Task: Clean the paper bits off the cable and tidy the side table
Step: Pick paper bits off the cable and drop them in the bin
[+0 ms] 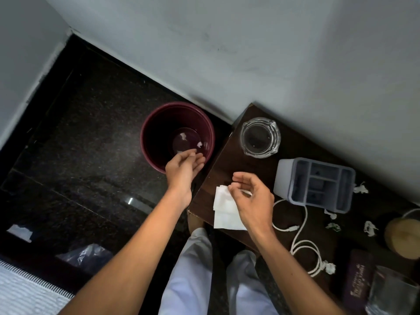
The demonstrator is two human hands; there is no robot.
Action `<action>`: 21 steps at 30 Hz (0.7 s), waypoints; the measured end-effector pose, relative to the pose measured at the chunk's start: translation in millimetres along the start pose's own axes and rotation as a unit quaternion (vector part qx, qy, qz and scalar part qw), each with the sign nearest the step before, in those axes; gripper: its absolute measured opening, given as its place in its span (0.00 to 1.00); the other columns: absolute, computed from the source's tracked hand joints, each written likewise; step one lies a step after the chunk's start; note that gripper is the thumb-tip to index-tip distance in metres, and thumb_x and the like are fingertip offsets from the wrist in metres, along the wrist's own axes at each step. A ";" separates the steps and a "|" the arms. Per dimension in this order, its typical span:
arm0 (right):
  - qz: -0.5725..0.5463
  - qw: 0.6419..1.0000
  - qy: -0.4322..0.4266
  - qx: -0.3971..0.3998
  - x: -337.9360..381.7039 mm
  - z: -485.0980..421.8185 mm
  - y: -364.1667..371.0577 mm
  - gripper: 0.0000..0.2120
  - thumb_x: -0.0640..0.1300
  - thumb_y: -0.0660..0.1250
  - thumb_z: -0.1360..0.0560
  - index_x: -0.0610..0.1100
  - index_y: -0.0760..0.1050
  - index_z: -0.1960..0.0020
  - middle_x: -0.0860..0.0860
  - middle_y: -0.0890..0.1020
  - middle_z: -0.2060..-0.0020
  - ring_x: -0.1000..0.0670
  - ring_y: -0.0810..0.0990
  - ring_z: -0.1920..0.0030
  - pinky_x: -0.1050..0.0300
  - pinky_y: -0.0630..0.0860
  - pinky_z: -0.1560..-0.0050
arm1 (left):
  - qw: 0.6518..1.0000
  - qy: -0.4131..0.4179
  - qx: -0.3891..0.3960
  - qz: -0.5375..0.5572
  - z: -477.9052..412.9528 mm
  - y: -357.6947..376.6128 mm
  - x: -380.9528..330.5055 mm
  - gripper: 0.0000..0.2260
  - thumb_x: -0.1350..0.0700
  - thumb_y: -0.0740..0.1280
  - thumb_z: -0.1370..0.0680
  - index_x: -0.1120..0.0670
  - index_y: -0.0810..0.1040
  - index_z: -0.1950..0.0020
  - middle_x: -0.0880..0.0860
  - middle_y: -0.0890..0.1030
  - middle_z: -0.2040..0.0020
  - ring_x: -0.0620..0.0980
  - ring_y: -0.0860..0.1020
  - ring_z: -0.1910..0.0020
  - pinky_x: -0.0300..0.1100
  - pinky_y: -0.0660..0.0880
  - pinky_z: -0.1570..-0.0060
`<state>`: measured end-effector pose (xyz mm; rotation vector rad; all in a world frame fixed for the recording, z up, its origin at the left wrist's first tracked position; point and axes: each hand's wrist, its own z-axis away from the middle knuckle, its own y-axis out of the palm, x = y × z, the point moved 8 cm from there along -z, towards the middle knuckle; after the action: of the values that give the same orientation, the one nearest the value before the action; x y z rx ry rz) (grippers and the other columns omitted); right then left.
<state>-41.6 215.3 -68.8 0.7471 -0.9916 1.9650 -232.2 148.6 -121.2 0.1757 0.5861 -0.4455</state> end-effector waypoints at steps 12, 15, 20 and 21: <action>0.095 0.993 0.026 -0.068 -74.8 68.4 -98.3 0.14 0.32 0.73 0.28 0.47 0.82 0.47 0.52 0.84 0.53 0.62 0.82 0.54 0.76 0.74 0.58 | 0.990 -0.013 0.095 -0.108 111.1 34.4 78.1 0.07 0.61 0.63 0.16 0.59 0.81 0.44 0.56 0.87 0.53 0.44 0.85 0.58 0.36 0.82 0.54; 0.125 0.988 0.051 -0.072 -101.0 82.4 -121.3 0.14 0.32 0.74 0.28 0.45 0.81 0.45 0.51 0.83 0.50 0.63 0.80 0.54 0.79 0.73 0.59 | 0.985 -0.020 0.103 -0.137 128.5 40.7 108.7 0.07 0.62 0.64 0.17 0.57 0.82 0.45 0.56 0.86 0.54 0.46 0.85 0.58 0.37 0.82 0.54; 0.188 0.982 0.017 -0.026 -113.7 89.6 -124.8 0.14 0.34 0.74 0.28 0.42 0.80 0.43 0.50 0.81 0.48 0.58 0.79 0.55 0.77 0.74 0.60 | 0.980 -0.022 0.101 -0.171 145.8 44.1 145.8 0.07 0.61 0.65 0.17 0.54 0.82 0.48 0.55 0.87 0.53 0.46 0.84 0.57 0.39 0.80 0.54; 0.192 0.981 0.008 -0.016 -113.3 89.5 -122.0 0.15 0.34 0.74 0.27 0.41 0.80 0.42 0.49 0.81 0.47 0.56 0.79 0.54 0.76 0.75 0.60 | 0.979 -0.021 0.097 -0.175 147.7 43.8 150.2 0.07 0.61 0.65 0.17 0.54 0.82 0.48 0.55 0.87 0.53 0.46 0.84 0.57 0.39 0.80 0.54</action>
<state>132.8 142.3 -64.0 0.5490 -1.2258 2.2701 -27.9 92.3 -83.7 0.2498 0.5316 -0.8483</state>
